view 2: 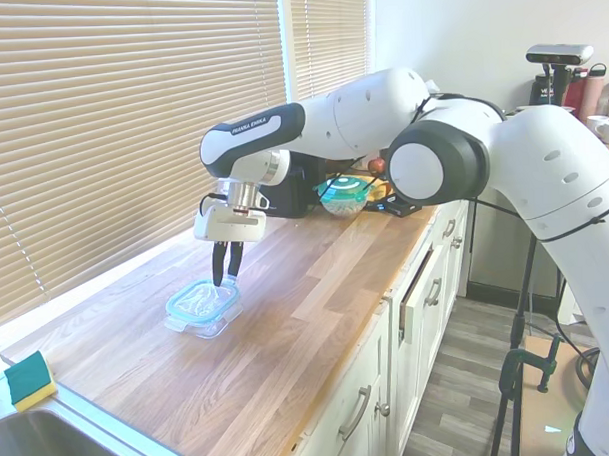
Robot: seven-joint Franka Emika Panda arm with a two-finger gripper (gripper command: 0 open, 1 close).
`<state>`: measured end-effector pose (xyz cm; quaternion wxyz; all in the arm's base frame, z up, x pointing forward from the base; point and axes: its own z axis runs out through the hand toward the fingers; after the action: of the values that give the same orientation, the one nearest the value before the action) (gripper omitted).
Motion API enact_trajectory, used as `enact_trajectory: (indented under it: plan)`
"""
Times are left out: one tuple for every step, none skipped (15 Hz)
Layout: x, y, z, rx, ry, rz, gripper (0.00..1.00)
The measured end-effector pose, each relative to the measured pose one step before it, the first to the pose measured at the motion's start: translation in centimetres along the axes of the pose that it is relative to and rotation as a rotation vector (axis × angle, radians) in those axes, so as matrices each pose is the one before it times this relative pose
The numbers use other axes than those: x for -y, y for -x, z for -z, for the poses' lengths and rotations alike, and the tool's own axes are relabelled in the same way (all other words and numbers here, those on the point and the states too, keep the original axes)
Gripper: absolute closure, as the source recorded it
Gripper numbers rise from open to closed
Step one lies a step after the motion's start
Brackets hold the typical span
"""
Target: Uncover the lid of the food container
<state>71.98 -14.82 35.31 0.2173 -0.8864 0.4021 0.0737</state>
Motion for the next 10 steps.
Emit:
enact_trajectory:
  plan:
    - [0.162, 0.136, 0.337, -0.00498, -0.00360, 0.00283, 1.00]
    - [0.136, 0.123, 0.454, -0.00696, -0.00388, 0.00267, 1.00]
    - [0.117, 0.106, 0.274, -0.00371, -0.00248, 0.00213, 1.00]
    - [0.175, 0.139, 0.334, -0.00547, -0.00339, 0.00314, 1.00]
    - [0.192, 0.159, 0.362, -0.00551, -0.00350, 0.00346, 1.00]
    - [0.140, 0.144, 0.392, -0.00435, -0.00309, 0.00266, 1.00]
    - [0.081, 0.086, 0.257, -0.00280, -0.00201, 0.00155, 1.00]
    - [-0.031, -0.015, 0.096, -0.00104, -0.00073, -0.00049, 1.00]
    - [-0.113, -0.073, 0.035, -0.00027, -0.00012, -0.00169, 1.00]
    - [-0.146, -0.082, 0.004, 0.00022, 0.00031, -0.00044, 1.00]
